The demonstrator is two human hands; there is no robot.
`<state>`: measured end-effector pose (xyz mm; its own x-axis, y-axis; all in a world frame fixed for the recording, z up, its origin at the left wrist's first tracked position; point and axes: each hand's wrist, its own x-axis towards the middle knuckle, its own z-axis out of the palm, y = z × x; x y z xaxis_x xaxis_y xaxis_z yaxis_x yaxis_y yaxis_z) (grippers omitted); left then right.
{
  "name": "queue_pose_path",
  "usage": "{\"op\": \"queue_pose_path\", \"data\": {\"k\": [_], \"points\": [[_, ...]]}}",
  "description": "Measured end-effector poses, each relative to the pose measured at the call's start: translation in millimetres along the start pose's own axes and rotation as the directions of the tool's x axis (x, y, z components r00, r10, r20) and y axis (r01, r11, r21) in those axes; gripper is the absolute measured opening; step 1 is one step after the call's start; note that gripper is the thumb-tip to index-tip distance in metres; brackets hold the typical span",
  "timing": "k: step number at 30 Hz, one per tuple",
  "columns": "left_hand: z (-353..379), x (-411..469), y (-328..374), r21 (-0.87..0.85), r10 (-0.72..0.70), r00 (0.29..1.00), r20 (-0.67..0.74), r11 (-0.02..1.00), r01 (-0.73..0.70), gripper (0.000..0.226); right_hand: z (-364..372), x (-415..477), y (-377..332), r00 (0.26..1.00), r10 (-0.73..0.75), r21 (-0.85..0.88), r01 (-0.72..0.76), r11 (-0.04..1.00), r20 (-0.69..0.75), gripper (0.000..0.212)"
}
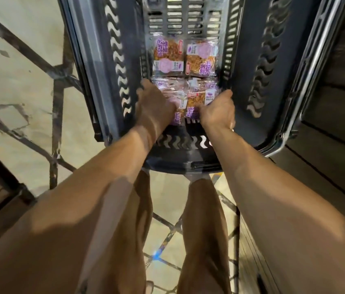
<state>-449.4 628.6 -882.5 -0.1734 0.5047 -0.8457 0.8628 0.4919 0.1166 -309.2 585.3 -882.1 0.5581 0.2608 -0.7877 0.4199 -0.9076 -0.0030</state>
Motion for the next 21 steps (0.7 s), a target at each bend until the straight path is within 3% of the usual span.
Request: {"op": "queue_pose_path", "data": {"k": [8, 12, 16, 21], "points": [[-1, -12, -12, -0.094, 0.021, 0.988, -0.155, 0.995, -0.036, 0.053, -6, 1, 1, 0.998, 0.063, 0.031, -0.063, 0.998, 0.014, 0.064], [1, -10, -20, -0.126, -0.008, 0.993, -0.115, 0.992, -0.006, 0.060, -13, 7, 1, 0.996, 0.081, 0.046, -0.082, 0.996, 0.038, 0.061], [-7, -22, -16, -0.094, 0.049, 0.996, -0.074, 0.994, -0.056, 0.037, -18, 6, 1, 0.995, 0.086, 0.093, -0.090, 0.992, 0.042, 0.055], [-8, -35, -18, -0.310, 0.021, 1.000, 0.020, 0.951, -0.014, 0.042, -21, -6, -2, 0.994, 0.052, 0.106, -0.062, 0.992, 0.096, 0.043]]}}
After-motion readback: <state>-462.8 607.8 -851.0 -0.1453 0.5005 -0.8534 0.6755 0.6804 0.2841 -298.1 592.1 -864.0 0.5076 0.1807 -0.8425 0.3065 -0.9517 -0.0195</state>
